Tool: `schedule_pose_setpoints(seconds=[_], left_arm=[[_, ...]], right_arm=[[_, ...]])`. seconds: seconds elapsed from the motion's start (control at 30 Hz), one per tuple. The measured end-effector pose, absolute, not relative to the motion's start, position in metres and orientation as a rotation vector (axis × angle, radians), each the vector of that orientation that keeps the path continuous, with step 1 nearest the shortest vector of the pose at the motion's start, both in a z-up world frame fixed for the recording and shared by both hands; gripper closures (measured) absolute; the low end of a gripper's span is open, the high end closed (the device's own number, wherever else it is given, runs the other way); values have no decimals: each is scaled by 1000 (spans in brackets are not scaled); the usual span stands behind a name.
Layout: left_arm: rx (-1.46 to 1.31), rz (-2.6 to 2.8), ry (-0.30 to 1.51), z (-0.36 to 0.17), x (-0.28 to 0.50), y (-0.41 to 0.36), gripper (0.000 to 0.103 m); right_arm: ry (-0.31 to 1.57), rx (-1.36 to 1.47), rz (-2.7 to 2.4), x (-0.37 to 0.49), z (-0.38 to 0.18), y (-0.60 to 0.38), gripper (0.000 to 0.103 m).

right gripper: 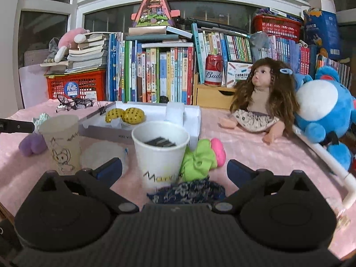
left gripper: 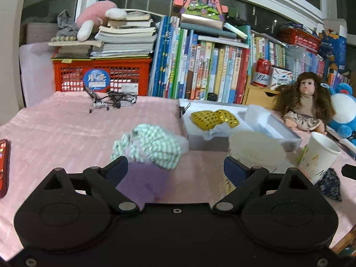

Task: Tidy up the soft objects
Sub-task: 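Reach the left tool toward the purple sponge while the right tool reaches toward the blue floral pouch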

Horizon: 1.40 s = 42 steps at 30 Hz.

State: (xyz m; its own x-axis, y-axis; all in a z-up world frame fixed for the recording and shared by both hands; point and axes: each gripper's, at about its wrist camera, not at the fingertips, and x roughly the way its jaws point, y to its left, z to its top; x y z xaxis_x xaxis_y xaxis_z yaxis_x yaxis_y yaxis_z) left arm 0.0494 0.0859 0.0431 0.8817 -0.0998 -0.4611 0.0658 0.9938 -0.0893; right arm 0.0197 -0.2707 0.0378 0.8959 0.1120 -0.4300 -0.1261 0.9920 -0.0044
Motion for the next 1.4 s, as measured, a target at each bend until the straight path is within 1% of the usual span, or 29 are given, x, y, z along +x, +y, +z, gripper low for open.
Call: schedule_pose_setpoints(seconds=[0.33, 0.7, 1.2, 1.4], left_arm=[[-26, -24, 488, 11, 55, 88, 9], [-61, 18, 529, -6, 69, 98, 9], [-105, 30, 583, -12, 78, 103, 14], [-99, 31, 582, -13, 78, 101, 21]], right_arm=[[475, 8, 80, 23, 3, -268, 0], [472, -17, 51, 27, -11, -264, 0], [528, -55, -6, 37, -15, -257, 0], [555, -60, -17, 40, -16, -256, 0]])
